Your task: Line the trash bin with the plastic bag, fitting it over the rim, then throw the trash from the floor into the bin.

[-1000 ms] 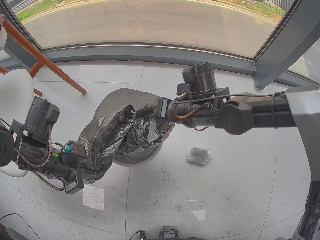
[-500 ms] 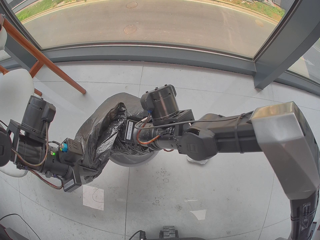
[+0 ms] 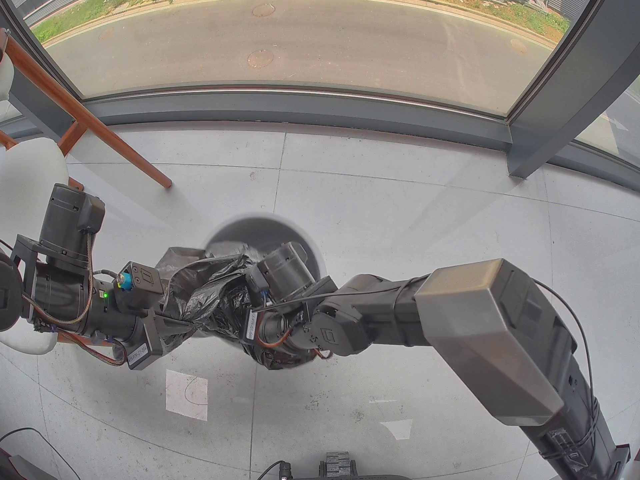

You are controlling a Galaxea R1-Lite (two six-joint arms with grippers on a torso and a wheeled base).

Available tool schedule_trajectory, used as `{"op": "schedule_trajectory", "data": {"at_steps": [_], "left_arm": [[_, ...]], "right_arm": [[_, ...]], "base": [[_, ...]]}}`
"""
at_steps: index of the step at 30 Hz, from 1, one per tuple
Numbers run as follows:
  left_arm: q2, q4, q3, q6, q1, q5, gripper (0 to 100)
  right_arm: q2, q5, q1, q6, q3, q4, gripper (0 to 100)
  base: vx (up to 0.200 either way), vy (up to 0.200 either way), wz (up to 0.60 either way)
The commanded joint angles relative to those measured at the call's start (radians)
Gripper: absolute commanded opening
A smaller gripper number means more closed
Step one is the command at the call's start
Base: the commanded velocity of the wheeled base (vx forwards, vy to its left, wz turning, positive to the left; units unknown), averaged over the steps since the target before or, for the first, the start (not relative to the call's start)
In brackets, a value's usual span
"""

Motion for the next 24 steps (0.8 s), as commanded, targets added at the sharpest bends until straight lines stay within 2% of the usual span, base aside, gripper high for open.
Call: {"op": "schedule_trajectory", "data": {"at_steps": [1,6,9,15,24], "left_arm": [[0.004,-0.006,0.003,0.0,0.004,0.0,0],[0.006,-0.008,0.009,0.0,0.006,0.002,0],[0.007,-0.008,0.009,0.0,0.006,0.002,0],[0.007,-0.008,0.006,0.0,0.004,0.002,0],[0.007,-0.008,0.009,0.0,0.006,0.002,0]], "right_arm": [[0.05,0.022,-0.043,0.009,-0.003,0.041,0],[0.084,0.127,-0.089,-0.015,-0.003,0.139,0],[0.099,0.128,-0.099,-0.028,-0.003,0.186,0],[0.089,0.13,-0.099,-0.091,-0.003,0.057,0],[0.064,0.133,-0.085,-0.098,-0.003,0.03,0]], "base": [[0.0,0.0,0.0],[0.0,0.0,0.0],[0.0,0.0,0.0],[0.0,0.0,0.0],[0.0,0.0,0.0]]}}
